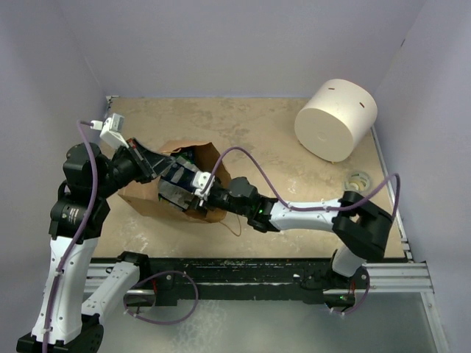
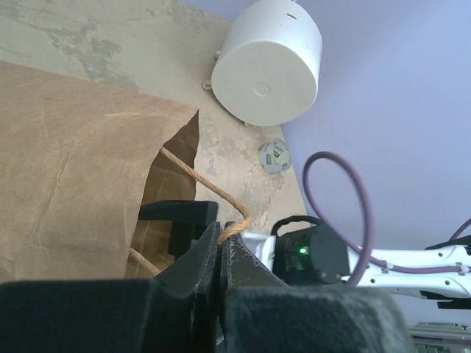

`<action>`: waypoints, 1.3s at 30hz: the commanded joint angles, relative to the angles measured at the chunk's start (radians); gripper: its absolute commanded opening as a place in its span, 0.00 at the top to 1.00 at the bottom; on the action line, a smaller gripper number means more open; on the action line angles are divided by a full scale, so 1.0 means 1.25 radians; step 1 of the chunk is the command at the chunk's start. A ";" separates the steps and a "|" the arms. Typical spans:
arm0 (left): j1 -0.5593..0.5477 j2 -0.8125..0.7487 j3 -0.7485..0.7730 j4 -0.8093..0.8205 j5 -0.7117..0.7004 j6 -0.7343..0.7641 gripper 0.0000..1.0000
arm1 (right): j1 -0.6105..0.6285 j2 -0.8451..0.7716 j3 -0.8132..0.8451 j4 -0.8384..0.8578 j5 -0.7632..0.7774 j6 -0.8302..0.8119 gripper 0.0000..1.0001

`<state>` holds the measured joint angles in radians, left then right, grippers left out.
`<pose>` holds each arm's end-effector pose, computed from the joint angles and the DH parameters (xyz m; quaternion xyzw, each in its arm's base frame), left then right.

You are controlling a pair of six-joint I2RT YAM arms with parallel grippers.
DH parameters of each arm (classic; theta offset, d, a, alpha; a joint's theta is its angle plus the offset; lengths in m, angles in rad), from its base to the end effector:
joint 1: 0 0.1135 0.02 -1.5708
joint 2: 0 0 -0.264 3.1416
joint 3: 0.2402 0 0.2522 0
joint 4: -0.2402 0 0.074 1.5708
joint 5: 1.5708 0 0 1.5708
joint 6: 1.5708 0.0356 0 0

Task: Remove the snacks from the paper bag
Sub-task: Take out the snack from the paper bag.

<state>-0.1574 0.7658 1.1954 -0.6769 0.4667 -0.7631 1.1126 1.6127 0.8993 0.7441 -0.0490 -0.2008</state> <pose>0.1259 -0.0362 0.4272 -0.0933 0.7750 -0.4290 0.4546 0.1599 0.3282 0.2657 -0.4388 0.5405 0.3313 0.6369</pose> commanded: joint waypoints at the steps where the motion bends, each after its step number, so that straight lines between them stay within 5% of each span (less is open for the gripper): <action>1: -0.001 -0.013 0.000 0.056 0.044 0.031 1.00 | -0.003 0.069 0.044 0.154 -0.060 -0.162 0.24; 6: -0.001 -0.017 -0.009 0.053 0.067 0.039 1.00 | -0.040 0.146 0.091 0.235 -0.124 -0.141 0.14; 28: -0.001 0.002 0.030 0.063 0.084 0.089 1.00 | -0.066 0.371 0.296 0.360 0.036 -0.008 0.04; 39: -0.001 0.010 0.040 0.050 0.088 0.104 1.00 | -0.077 0.410 0.313 0.327 -0.034 -0.030 0.04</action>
<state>-0.1574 0.7799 1.2026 -0.6464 0.5503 -0.6598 1.0191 2.1101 1.2621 1.1118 -0.0650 -0.2352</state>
